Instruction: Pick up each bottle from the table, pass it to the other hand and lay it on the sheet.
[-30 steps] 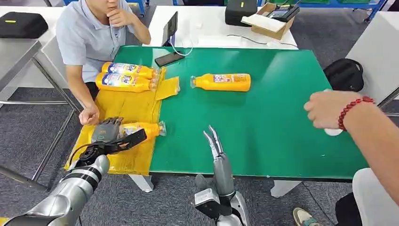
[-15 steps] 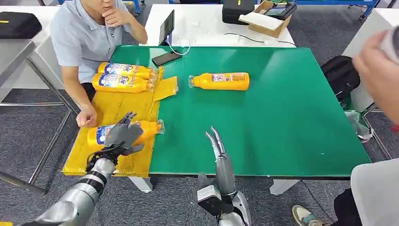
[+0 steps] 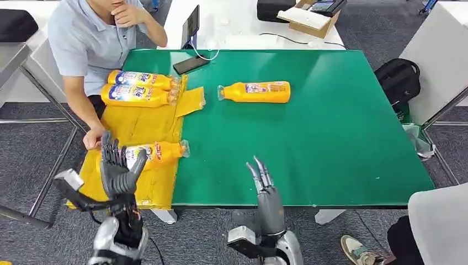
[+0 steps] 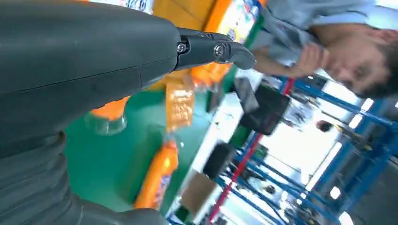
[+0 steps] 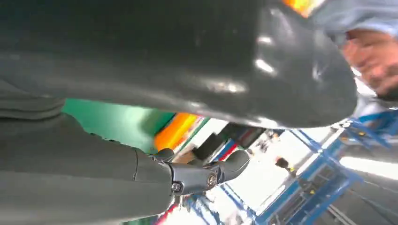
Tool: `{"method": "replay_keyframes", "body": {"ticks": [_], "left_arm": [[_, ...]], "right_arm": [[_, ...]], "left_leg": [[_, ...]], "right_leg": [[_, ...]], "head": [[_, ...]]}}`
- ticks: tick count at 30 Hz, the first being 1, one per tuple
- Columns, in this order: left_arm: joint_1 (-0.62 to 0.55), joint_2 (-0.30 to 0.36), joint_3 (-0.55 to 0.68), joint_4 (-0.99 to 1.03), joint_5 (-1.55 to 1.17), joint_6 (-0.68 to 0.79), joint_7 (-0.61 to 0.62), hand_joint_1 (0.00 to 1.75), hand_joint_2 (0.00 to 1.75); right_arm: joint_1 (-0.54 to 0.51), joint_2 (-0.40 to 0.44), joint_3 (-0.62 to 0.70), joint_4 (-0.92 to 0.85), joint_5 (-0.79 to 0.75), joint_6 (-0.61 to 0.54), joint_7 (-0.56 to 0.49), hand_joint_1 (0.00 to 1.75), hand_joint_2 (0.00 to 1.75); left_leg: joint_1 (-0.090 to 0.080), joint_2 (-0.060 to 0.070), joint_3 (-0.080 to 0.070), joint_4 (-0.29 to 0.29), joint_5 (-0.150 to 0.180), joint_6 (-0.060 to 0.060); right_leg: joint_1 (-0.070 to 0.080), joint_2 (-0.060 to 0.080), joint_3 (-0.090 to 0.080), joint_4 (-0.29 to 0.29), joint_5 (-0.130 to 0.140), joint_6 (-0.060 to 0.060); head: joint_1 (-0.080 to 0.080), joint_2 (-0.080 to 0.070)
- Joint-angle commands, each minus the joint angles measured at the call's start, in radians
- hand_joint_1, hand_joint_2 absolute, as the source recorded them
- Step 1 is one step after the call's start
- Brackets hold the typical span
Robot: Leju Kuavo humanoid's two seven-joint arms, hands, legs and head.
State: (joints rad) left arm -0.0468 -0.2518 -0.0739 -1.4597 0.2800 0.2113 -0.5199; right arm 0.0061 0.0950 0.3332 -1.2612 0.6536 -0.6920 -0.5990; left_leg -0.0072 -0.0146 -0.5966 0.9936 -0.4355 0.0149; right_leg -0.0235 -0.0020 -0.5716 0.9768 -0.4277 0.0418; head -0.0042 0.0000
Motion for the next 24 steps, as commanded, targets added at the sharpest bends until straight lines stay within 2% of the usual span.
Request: {"method": "replay_keyframes", "body": {"ticks": [1, 5, 8, 9, 16, 24], "left_arm": [[0.119, 0.09, -0.222, -0.08, -0.087, 0.1, -0.108, 0.0, 1.75], [0.121, 0.107, -0.284, -0.066, -0.162, 0.169, -0.134, 0.0, 1.75], [0.107, 0.118, -0.333, -0.035, -0.24, 0.227, -0.142, 0.0, 1.75], [0.097, 0.117, -0.35, -0.019, -0.276, 0.269, -0.152, 0.0, 1.75], [0.042, 0.109, -0.389, 0.051, -0.336, 0.355, -0.144, 0.0, 1.75], [0.035, 0.114, -0.394, 0.078, -0.347, 0.378, -0.137, 0.0, 1.75]], "right_arm": [[-0.171, -0.092, -0.222, 0.272, 0.212, -0.006, 0.112, 0.0, 0.0], [-0.257, -0.122, -0.25, 0.405, 0.242, -0.006, 0.121, 0.0, 0.0], [-0.324, -0.146, -0.246, 0.495, 0.304, -0.006, 0.181, 0.0, 0.0], [-0.36, -0.154, -0.238, 0.543, 0.32, -0.006, 0.192, 0.0, 1.75], [-0.467, -0.167, -0.202, 0.648, 0.378, -0.006, 0.229, 0.0, 1.75], [-0.477, -0.141, -0.164, 0.664, 0.407, -0.006, 0.229, 0.0, 1.75]], "left_leg": [[0.001, 0.002, 0.004, -0.001, -0.001, -0.001], [0.001, 0.002, 0.003, -0.001, 0.0, -0.001], [0.0, 0.002, 0.002, 0.0, 0.0, 0.0], [0.001, 0.003, 0.003, 0.0, -0.001, -0.001], [0.0, 0.001, 0.001, 0.0, 0.0, 0.0], [0.0, 0.002, 0.001, 0.0, 0.0, 0.0]], "right_leg": [[0.001, 0.002, 0.004, -0.003, 0.0, -0.002], [0.001, 0.001, 0.004, -0.003, 0.001, -0.002], [0.001, 0.001, 0.002, -0.002, 0.001, -0.001], [0.001, 0.002, 0.004, -0.002, 0.001, -0.001], [0.001, 0.0, 0.002, -0.001, 0.001, -0.001], [0.001, 0.001, 0.001, -0.001, 0.001, -0.001]], "head": [[0.0, 0.0], [0.0, 0.0], [0.0, 0.0], [0.0, 0.0], [0.0, 0.0], [0.0, 0.0]]}}
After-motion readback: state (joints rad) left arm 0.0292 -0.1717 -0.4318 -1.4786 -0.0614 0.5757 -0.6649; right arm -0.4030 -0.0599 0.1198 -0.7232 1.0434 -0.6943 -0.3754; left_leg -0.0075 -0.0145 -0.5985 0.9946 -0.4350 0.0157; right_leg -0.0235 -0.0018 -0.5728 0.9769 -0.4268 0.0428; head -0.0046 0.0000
